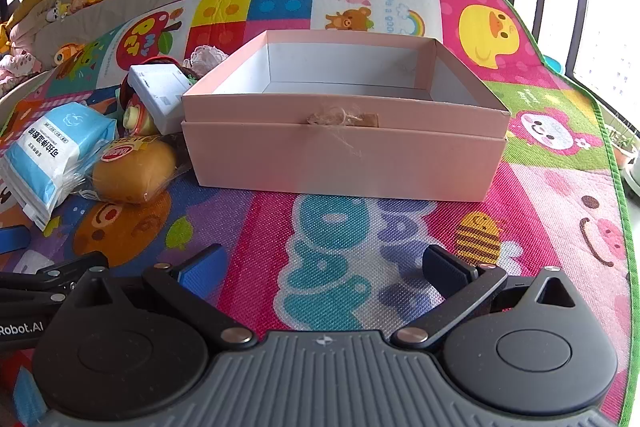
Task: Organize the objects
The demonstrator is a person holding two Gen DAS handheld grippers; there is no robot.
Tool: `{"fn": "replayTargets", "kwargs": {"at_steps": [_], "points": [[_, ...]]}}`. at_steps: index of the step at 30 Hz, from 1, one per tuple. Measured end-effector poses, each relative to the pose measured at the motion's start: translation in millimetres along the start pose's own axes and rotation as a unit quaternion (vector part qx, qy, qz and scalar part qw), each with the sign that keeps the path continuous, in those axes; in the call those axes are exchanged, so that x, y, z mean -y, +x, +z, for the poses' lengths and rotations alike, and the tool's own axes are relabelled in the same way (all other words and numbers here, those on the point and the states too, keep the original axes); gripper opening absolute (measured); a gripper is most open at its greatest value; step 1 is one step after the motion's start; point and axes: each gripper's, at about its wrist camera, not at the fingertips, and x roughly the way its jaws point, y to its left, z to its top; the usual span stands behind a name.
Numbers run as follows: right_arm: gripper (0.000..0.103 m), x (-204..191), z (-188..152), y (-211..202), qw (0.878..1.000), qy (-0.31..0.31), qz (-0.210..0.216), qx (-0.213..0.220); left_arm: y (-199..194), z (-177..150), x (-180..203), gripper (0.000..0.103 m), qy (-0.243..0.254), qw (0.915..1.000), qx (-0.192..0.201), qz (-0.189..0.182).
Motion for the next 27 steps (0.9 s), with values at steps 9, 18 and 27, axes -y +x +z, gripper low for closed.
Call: {"fn": "replayTargets", "kwargs": {"at_steps": [9,18,27], "points": [[0.103,0,3,0,1.000,0.002,-0.003,-0.003,-3,-1,1,0.102,-0.001,1.0000,-0.002,0.000],[0.103,-2,9,2,1.000,0.002,-0.004,-0.022,-3,-1,0,0.102,-0.001,1.0000,-0.002,0.002],[0.103,-1,1,-16,0.999,0.000,0.001,-0.053,-15,-1,-11,0.101,-0.008,0.9996,-0.003,-0.028]]}}
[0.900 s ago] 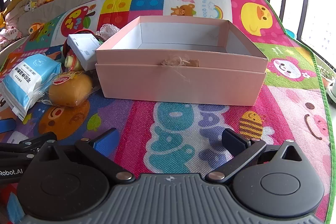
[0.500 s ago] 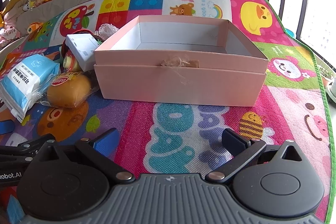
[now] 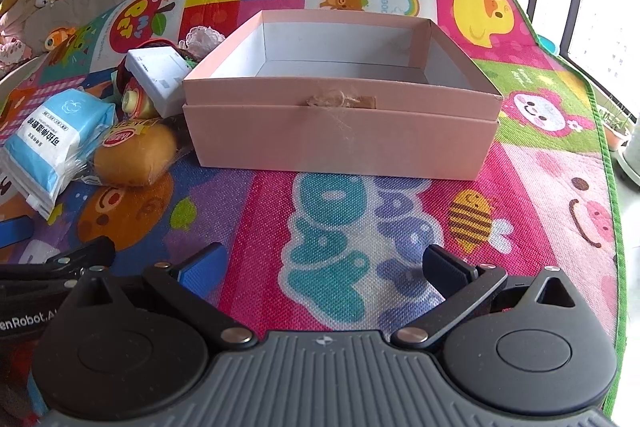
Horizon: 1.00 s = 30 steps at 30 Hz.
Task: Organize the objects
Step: 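Move both tools toward the items beside the pink box, then grasp the blue-white cotton pad bag with the left tool and lift it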
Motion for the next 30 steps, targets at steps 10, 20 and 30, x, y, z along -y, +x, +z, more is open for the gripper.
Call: {"fn": "replayTargets", "kwargs": {"at_steps": [10,20,30], "points": [[0.103,4,-21,-22,0.999,-0.026,0.029,0.001,-59,52,-38,0.101,0.032,0.9907,0.129,-0.030],[0.103,-19,10,-45,0.986,-0.093,0.107,0.088,57,87,-62,0.074,-0.004,0.9991,-0.031,-0.028],[0.103,-91,50,-22,0.971,-0.163,0.155,0.084,-54,96,-160,0.059,-0.155,0.9772,0.109,-0.097]]}}
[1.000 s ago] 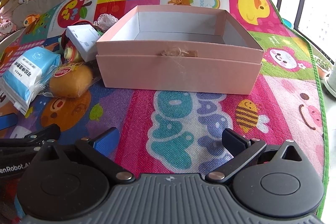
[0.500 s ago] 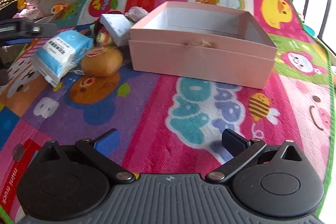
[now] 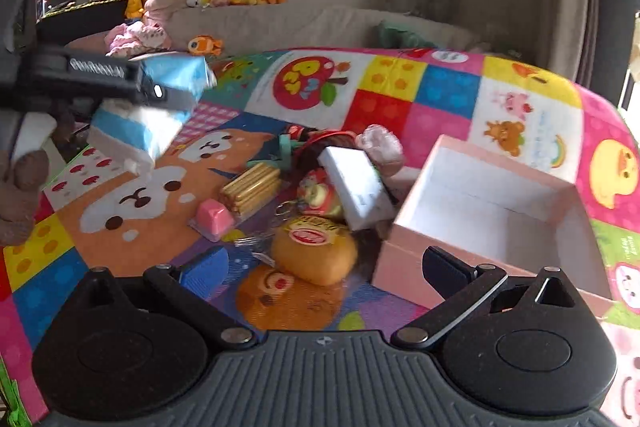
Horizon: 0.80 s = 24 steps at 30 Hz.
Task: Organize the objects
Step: 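Grasp the blue-white cotton pad bag with the left tool and lift it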
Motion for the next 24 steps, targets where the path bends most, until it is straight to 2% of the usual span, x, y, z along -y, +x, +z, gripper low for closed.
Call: {"fn": "replayTargets", "kwargs": {"at_steps": [2,4,10,13,14,15,17,18,19,20,22,24], "points": [[0.103,-12,1,18,1.000,0.009,0.010,-0.008,-13,5,-11,0.060,-0.007,0.9999,0.008,-0.001],[0.103,-20,6,33,1.000,0.001,0.011,-0.006,-15,3,-19,0.060,-0.013,0.9999,-0.001,-0.005],[0.103,-33,19,90,0.999,-0.044,-0.005,-0.021,7,-22,-45,0.060,-0.050,0.9982,-0.032,-0.007],[0.103,-37,18,92,0.998,-0.045,-0.009,-0.032,17,-31,-50,0.060,-0.066,0.9969,-0.042,-0.012],[0.103,-36,18,84,0.999,-0.029,0.014,-0.041,19,-32,-50,0.060,-0.067,0.9967,-0.042,-0.016],[0.103,-34,18,73,0.997,-0.015,0.057,-0.053,20,-33,-50,0.060,-0.067,0.9967,-0.042,-0.020],[0.103,-31,16,46,0.984,-0.003,0.157,-0.078,21,-34,-50,0.060,-0.067,0.9967,-0.037,-0.026],[0.103,-32,14,32,0.981,-0.007,0.179,-0.077,22,-34,-50,0.060,-0.069,0.9966,-0.037,-0.027],[0.103,-33,14,21,0.982,-0.019,0.177,-0.067,24,-35,-51,0.060,-0.072,0.9964,-0.036,-0.027],[0.103,-34,14,9,0.986,-0.040,0.154,-0.049,25,-35,-51,0.060,-0.074,0.9962,-0.035,-0.028],[0.103,-35,17,4,0.994,-0.079,0.073,-0.021,27,-37,-49,0.060,-0.078,0.9960,-0.037,-0.024],[0.103,-32,23,16,0.995,-0.097,-0.006,-0.012,24,-38,-46,0.060,-0.082,0.9954,-0.041,-0.026]]}}
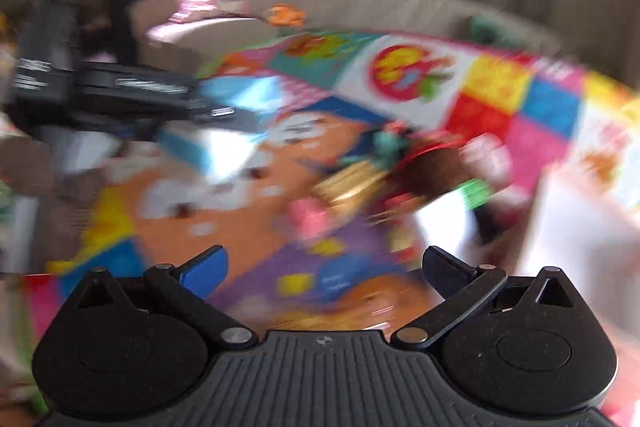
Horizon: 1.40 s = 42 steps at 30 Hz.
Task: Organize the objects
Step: 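Grasp the blue-white cotton pad bag with the left tool and lift it, then grasp the packaged bun with the right tool while the left tool carries the cotton bag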
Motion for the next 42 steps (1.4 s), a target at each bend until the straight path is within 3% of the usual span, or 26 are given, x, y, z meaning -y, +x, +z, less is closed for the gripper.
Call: {"fn": "replayTargets", "kwargs": {"at_steps": [2,5,6,8,11,15,20,24,26,28,32,36,40,42], "points": [[0.096,13,4,16,0.999,0.024,-0.023,-0.020,-8,-2,3,0.060,0.007,1.0000,0.002,-0.001],[0.091,24,-4,14,0.993,0.092,0.058,-0.051,-21,-6,4,0.060,0.015,0.9998,0.010,0.001],[0.092,19,-11,10,0.990,0.095,0.086,-0.054,-22,-7,5,0.060,0.014,0.9999,0.008,0.003],[0.094,3,-23,6,0.990,0.075,0.101,-0.062,-21,-9,6,0.060,0.005,1.0000,0.002,0.002],[0.095,-24,-43,4,0.997,0.016,0.045,-0.062,-23,-13,15,0.060,0.012,0.9999,-0.004,-0.001],[0.095,-14,-60,-20,0.998,0.025,0.010,-0.061,-25,-28,29,0.060,0.027,0.9995,-0.017,0.008],[0.103,-5,-73,-38,0.996,0.056,0.032,-0.061,-17,-56,41,0.060,0.013,0.9983,-0.055,-0.012],[0.103,-2,-78,-25,0.996,0.060,0.023,-0.059,-23,-65,59,0.060,0.058,0.9957,-0.073,-0.003],[0.098,4,-73,-22,0.994,0.079,0.018,-0.066,-26,-68,68,0.060,0.079,0.9935,-0.082,0.002],[0.087,7,-73,-35,0.995,0.078,0.024,-0.062,-28,-71,77,0.060,0.097,0.9909,-0.093,-0.005],[0.081,26,-84,-81,0.995,0.088,0.021,-0.043,-27,-78,106,0.060,0.131,0.9827,-0.124,-0.042],[0.081,63,-85,-127,0.991,0.129,-0.017,0.010,-9,-63,156,0.060,0.161,0.9764,-0.115,-0.087],[0.081,94,-83,-155,0.985,0.143,-0.069,0.061,50,-28,214,0.062,0.137,0.9783,-0.069,-0.139],[0.081,110,-82,-159,0.982,0.145,-0.099,0.071,93,-16,229,0.063,0.115,0.9786,-0.077,-0.153]]}}
